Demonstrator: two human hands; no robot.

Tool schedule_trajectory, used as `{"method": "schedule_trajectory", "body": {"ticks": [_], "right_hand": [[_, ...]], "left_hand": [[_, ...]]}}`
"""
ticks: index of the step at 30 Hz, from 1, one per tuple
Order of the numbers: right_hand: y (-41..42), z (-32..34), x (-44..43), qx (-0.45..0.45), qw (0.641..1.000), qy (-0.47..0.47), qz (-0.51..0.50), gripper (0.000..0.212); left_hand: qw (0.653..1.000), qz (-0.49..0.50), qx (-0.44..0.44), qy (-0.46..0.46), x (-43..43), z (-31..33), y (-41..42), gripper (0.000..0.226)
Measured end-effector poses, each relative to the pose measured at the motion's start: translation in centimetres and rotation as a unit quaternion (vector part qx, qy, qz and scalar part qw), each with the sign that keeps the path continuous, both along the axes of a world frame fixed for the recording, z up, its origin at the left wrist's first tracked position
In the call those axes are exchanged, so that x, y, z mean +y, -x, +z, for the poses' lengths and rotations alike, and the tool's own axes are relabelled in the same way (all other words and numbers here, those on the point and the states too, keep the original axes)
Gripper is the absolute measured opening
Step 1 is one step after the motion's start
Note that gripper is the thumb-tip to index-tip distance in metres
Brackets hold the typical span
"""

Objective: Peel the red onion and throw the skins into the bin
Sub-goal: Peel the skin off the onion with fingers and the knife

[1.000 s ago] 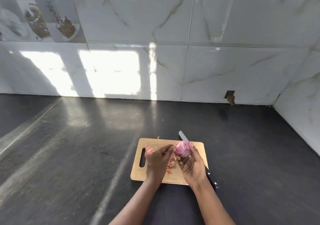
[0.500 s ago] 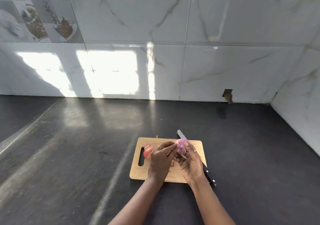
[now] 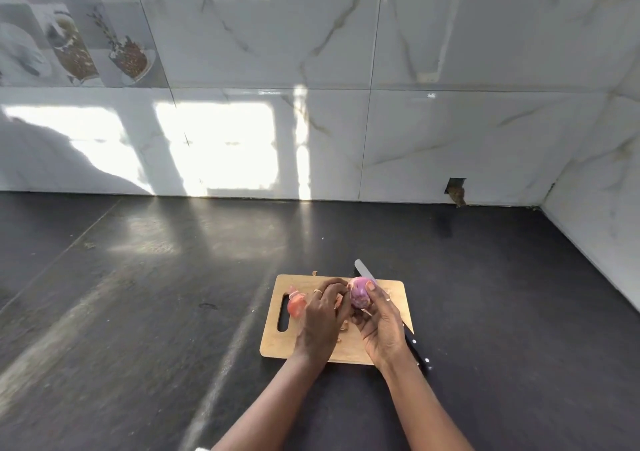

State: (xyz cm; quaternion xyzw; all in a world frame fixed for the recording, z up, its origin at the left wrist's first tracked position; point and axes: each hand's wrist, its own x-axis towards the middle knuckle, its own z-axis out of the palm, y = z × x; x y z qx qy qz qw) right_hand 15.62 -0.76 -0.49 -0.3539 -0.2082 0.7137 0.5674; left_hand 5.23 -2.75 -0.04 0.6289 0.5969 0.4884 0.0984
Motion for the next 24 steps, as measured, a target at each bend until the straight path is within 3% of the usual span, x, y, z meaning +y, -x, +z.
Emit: {"method": "schedule_trajectory", "body": {"ticks": [11,16,21,24], "right_hand": [[-0.4,0.4,-0.1,-0.051,0.998,0.036,0.006,0.016],[-0.5,0.7,-0.1,-0.066,0.997,0.042,0.016,0.016],[-0.5,0.7,-0.2,-0.045,0.997,0.062,0.005,0.017],[-0.5,0.7,-0.2,-0.022,0.998,0.062,0.005,0.015]], "left_hand": [[1.000,-0.007,0.009,0.026,0.0,-0.1,0.5,0.014],[0.998,0.016,-0.038,0.048,0.1,0.7,0.5,0.007],[0.991,0.001,-0.107,0.084,0.2,0.9,0.5,0.018],[0.995,-0.042,-0.064,0.066,0.0,1.0,0.6,0.040]]}}
